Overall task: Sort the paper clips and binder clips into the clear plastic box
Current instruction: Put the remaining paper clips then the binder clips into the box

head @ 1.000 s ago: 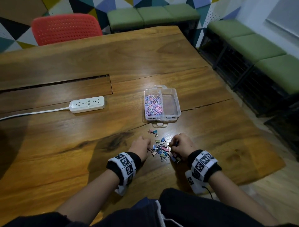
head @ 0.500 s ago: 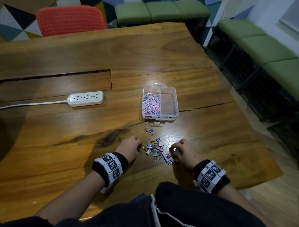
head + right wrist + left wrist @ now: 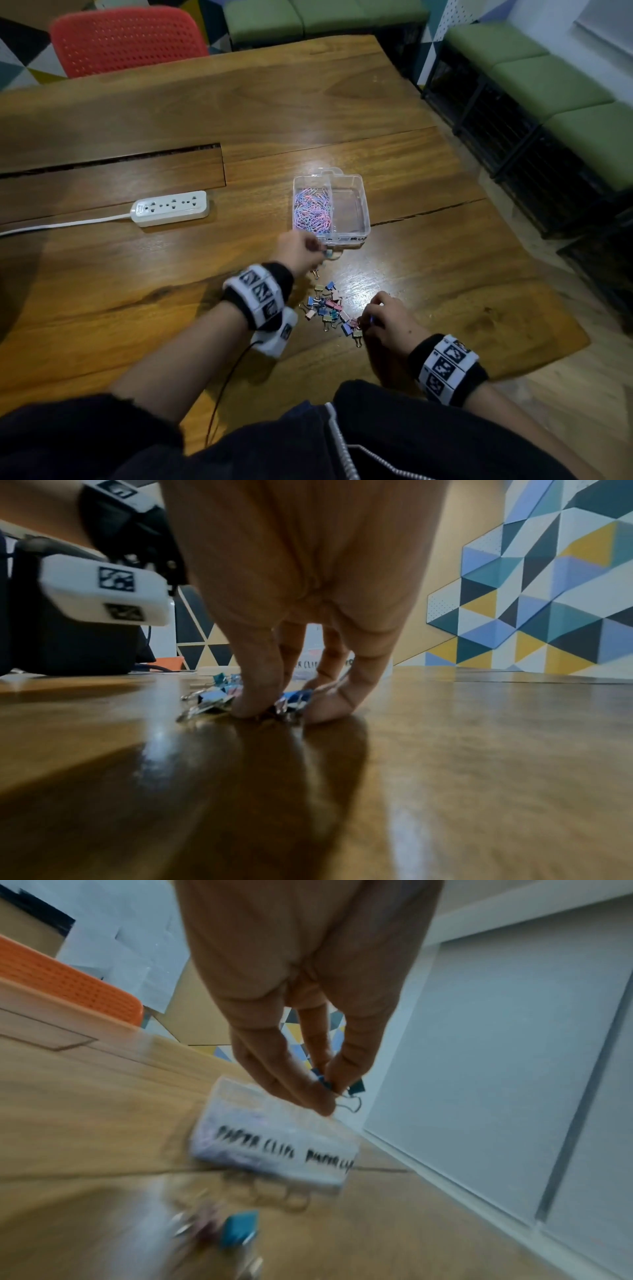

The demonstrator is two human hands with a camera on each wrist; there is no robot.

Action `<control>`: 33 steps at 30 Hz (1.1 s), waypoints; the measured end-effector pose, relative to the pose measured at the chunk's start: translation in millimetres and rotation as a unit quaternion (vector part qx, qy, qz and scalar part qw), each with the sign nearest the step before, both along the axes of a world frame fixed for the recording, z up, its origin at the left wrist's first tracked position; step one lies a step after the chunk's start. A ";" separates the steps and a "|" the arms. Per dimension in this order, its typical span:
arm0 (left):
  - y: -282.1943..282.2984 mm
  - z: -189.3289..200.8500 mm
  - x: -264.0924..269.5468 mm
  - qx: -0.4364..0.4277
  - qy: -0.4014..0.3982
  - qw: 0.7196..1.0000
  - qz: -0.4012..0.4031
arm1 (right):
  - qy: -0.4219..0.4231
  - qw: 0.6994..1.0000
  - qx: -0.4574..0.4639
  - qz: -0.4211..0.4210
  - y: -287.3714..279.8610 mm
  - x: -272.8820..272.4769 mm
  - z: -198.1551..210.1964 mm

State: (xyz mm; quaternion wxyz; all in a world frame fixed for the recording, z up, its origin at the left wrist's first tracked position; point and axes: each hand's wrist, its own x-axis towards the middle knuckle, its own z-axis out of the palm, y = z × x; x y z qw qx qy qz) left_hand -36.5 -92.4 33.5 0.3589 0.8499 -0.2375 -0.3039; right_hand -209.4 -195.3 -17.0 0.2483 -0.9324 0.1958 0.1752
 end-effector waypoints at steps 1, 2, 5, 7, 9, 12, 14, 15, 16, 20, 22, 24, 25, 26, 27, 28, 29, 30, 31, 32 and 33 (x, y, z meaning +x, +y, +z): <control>-14.8 6.6 4.6 -0.030 0.004 0.999 0.017 | -0.001 1.000 0.010 -0.006 -1.7 0.2 0.4; -28.9 11.1 9.5 -0.053 0.008 0.998 0.036 | -0.001 1.000 0.022 -0.011 -3.4 0.3 1.5; -61.9 15.2 23.6 -0.086 0.036 0.993 0.072 | 0.018 0.999 0.035 -0.006 -9.3 2.2 6.1; -72.4 13.5 27.3 -0.060 0.048 0.995 0.061 | 0.035 0.999 0.032 -0.001 -12.8 4.7 7.1; -72.1 11.2 26.2 -0.018 0.007 1.000 0.019 | 0.045 0.998 0.032 0.000 -15.2 5.6 6.9; -50.1 4.8 18.7 0.005 -0.059 0.996 -0.067 | 0.052 0.998 0.026 0.013 -16.0 2.8 6.7; -28.5 -8.1 15.4 0.068 -0.067 0.978 -0.186 | 0.050 0.998 0.028 0.022 -16.1 0.0 7.5; -18.6 -16.6 14.3 0.123 -0.087 0.954 -0.258 | 0.047 0.998 0.030 0.025 -16.9 -0.9 7.4; -10.1 -25.6 13.3 0.183 -0.124 0.920 -0.324 | 0.045 0.998 0.031 0.029 -17.8 -1.2 7.7; 7.4 -40.8 6.9 0.293 -0.264 0.816 -0.423 | 0.054 0.998 0.034 0.028 -23.1 1.9 8.4; 11.9 -43.8 3.9 0.276 -0.291 0.824 -0.401 | 0.048 0.997 0.060 0.000 -27.1 8.0 12.8; 17.6 -46.6 1.0 0.246 -0.282 0.853 -0.365 | 0.023 0.994 0.097 -0.035 -32.4 20.0 24.4; 20.9 -46.5 -1.6 0.236 -0.281 0.862 -0.350 | 0.003 0.993 0.107 -0.048 -35.3 28.2 31.5; 24.2 -45.8 -3.9 0.232 -0.292 0.866 -0.334 | -0.019 0.992 0.112 -0.059 -38.5 37.8 39.6; 27.3 -44.3 -5.3 0.234 -0.308 0.867 -0.314 | -0.045 0.989 0.119 -0.072 -41.1 48.2 48.1; 30.1 -43.0 -5.2 0.242 -0.316 0.871 -0.288 | -0.072 0.986 0.124 -0.081 -43.9 58.6 56.9; 32.5 -41.4 -4.3 0.258 -0.309 0.877 -0.261 | -0.099 0.983 0.125 -0.087 -46.7 69.4 64.0; 34.4 -40.3 -2.9 0.275 -0.290 0.884 -0.243 | -0.120 0.981 0.122 -0.091 -49.2 79.6 69.7; 35.6 -40.2 -2.0 0.289 -0.265 0.889 -0.237 | -0.135 0.979 0.119 -0.098 -51.6 89.5 72.5; 35.8 -41.3 -2.2 0.300 -0.244 0.890 -0.242 | -0.149 0.976 0.116 -0.108 -53.6 98.6 73.7; 35.4 -42.7 -4.3 0.307 -0.234 0.887 -0.254 | -0.163 0.973 0.110 -0.120 -54.7 106.7 73.9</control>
